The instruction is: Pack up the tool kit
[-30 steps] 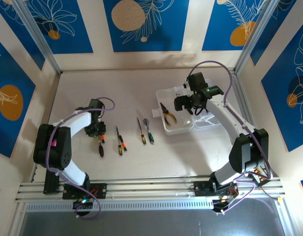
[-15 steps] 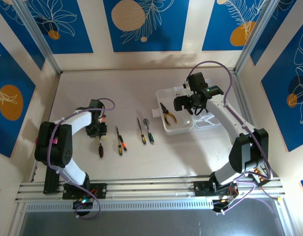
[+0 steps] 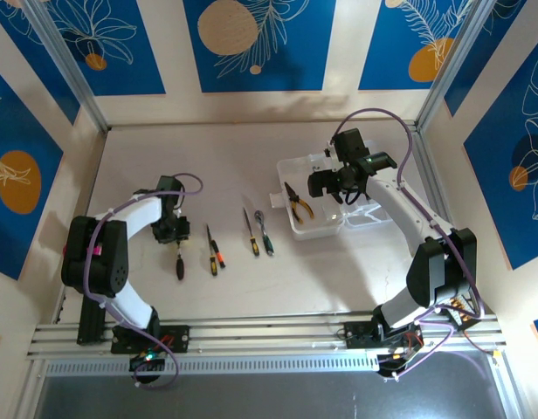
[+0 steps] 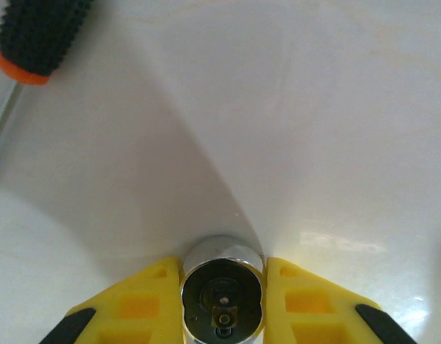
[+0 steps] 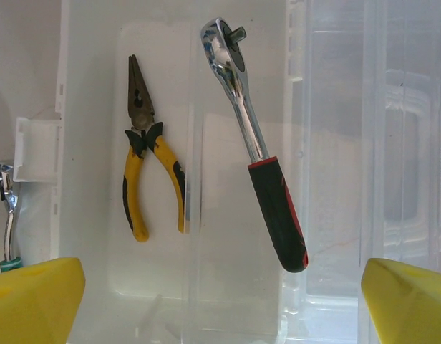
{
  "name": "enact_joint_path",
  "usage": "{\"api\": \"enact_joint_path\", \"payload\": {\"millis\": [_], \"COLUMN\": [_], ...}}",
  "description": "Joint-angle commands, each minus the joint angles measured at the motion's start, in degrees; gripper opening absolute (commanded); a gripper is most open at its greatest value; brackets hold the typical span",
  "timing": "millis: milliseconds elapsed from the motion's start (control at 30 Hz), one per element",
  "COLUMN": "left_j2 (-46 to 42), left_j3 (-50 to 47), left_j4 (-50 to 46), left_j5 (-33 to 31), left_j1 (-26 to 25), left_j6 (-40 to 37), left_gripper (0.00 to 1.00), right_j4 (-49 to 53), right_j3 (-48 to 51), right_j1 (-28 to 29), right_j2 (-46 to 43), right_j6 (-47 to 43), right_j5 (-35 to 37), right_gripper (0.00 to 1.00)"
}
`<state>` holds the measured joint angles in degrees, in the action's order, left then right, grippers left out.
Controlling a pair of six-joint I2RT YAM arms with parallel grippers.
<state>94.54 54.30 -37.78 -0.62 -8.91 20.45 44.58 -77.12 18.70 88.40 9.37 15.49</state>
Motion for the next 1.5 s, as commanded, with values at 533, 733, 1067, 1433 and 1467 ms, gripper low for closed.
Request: {"api": "enact_joint_path", "payload": {"millis": [533, 733, 1067, 1433, 1467], "left_j2": [-13.4, -9.3, -3.3, -3.0, -3.0], "left_j3": [19.9, 22.7, 28.0, 26.4, 26.0], "left_j4": [5.1, 17.1, 23.5, 26.6, 26.9], "left_j5": [25.5, 30.9, 32.7, 33.6, 33.7], "left_j1": [-6.7, -10.6, -15.1, -16.6, -16.6], "left_j6": [5.0, 11.2, 15.0, 16.4, 16.6], "left_gripper": [0.00, 0.00, 0.00, 0.00, 0.00], "right_j4": [-9.4, -19.8, -24.9, -29.0, -29.3], "right_j3": [1.0, 4.1, 3.0, 1.3, 1.1], "right_j1": [3.5, 7.2, 14.6, 16.2, 16.4], "right_j2": [-5.0, -7.1, -1.5, 4.9, 5.1], "right_j6": [1.4, 6.7, 9.6, 13.2, 13.6], "right_j5": [-23.2, -35.4, -35.1, -32.5, -32.2], "right_gripper": [0.99, 1.00, 0.91, 0.54, 0.46]}}
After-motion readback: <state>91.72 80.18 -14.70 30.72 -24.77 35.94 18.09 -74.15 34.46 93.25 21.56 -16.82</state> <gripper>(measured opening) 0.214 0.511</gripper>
